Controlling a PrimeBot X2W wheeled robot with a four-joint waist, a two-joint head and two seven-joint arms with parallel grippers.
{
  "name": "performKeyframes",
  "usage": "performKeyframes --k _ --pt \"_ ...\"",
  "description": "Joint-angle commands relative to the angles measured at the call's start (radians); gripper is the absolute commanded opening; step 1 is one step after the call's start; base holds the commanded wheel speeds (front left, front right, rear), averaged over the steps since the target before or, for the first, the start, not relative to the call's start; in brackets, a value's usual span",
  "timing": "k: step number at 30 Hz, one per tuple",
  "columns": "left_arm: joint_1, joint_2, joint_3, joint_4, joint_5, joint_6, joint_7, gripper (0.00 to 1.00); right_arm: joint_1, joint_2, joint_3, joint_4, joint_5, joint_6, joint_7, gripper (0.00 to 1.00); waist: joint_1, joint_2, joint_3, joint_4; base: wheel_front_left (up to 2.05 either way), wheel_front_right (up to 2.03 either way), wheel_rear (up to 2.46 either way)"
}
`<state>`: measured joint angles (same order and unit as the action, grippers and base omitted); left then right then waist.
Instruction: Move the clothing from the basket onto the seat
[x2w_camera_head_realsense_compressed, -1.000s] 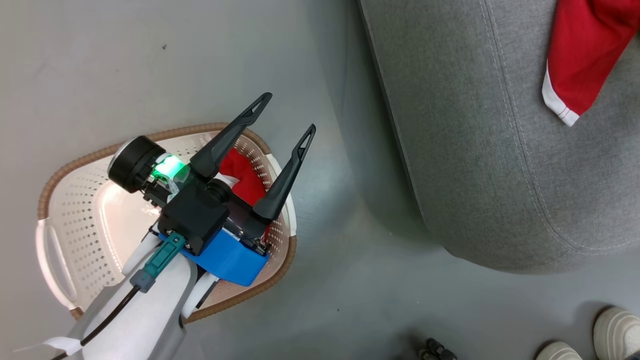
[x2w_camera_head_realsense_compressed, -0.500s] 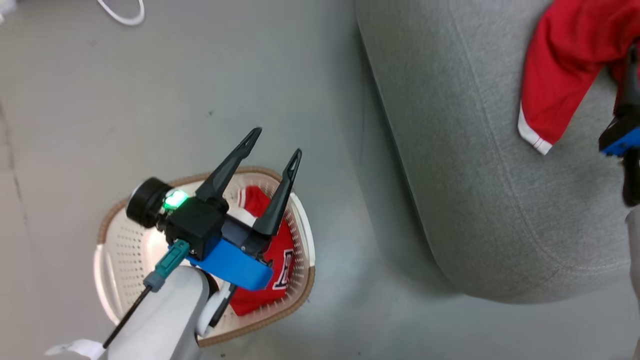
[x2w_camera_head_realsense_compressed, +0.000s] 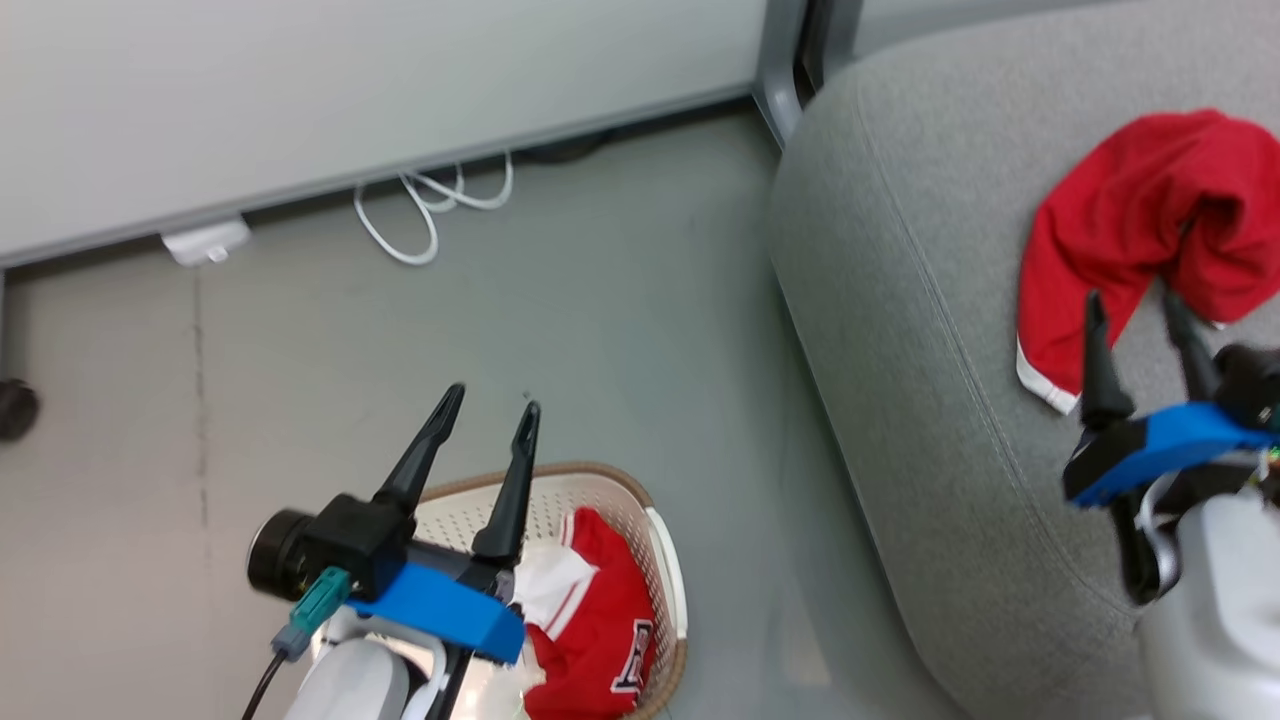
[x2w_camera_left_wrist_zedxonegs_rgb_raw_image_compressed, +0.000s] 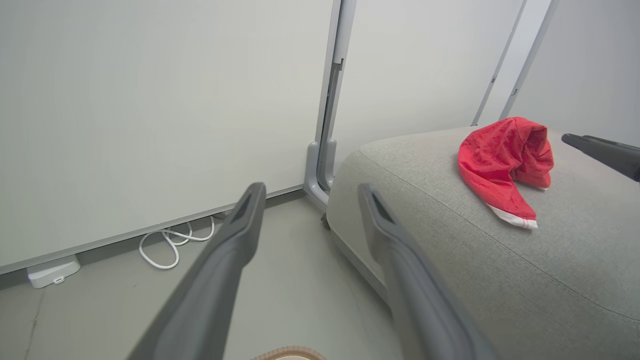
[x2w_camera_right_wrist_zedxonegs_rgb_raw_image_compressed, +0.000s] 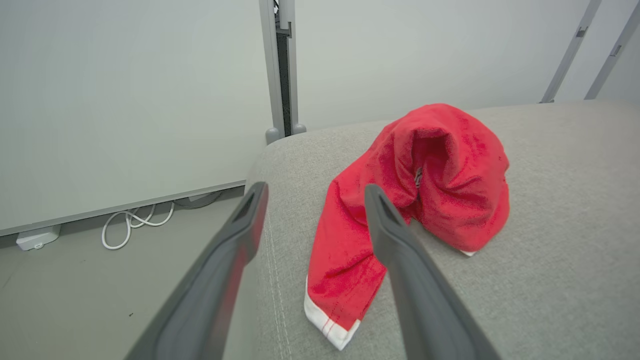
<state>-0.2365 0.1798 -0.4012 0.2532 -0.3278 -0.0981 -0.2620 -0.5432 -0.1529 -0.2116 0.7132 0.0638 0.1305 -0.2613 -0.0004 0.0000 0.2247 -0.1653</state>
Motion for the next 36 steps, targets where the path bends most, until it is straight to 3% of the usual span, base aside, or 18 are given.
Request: performKeyframes --k 1,11,18,25,36 --pt "0.030 -0.008 0.027 0.011 0.008 0.000 -0.004 1.00 0.063 0.020 0.016 -0.045 -0.002 0.000 -0.005 1.00 0.0004 0.0000 -0.075 0.043 0.00 0.00 0.00" --pt "0.124 -0.041 0.164 0.039 0.033 0.003 -0.004 1.00 0.276 0.089 0.096 -0.261 0.018 0.000 0.046 1.00 0.0004 0.0000 -0.157 0.102 0.00 0.00 0.00" --pt "0.153 -0.048 0.250 0.062 0.053 -0.006 -0.004 1.00 0.375 0.102 0.133 -0.359 0.032 0.000 0.081 1.00 0.0004 0.0000 -0.190 0.153 0.00 0.00 0.00" --pt "0.166 -0.054 0.296 0.096 0.073 -0.016 -0.004 1.00 0.448 0.103 0.154 -0.443 0.052 0.000 0.099 1.00 0.0004 0.0000 -0.216 0.198 0.00 0.00 0.00" --pt "0.166 -0.062 0.328 0.123 0.092 -0.028 -0.004 1.00 0.518 0.102 0.191 -0.530 0.089 0.000 0.135 1.00 0.0004 0.0000 -0.234 0.212 0.00 0.00 0.00"
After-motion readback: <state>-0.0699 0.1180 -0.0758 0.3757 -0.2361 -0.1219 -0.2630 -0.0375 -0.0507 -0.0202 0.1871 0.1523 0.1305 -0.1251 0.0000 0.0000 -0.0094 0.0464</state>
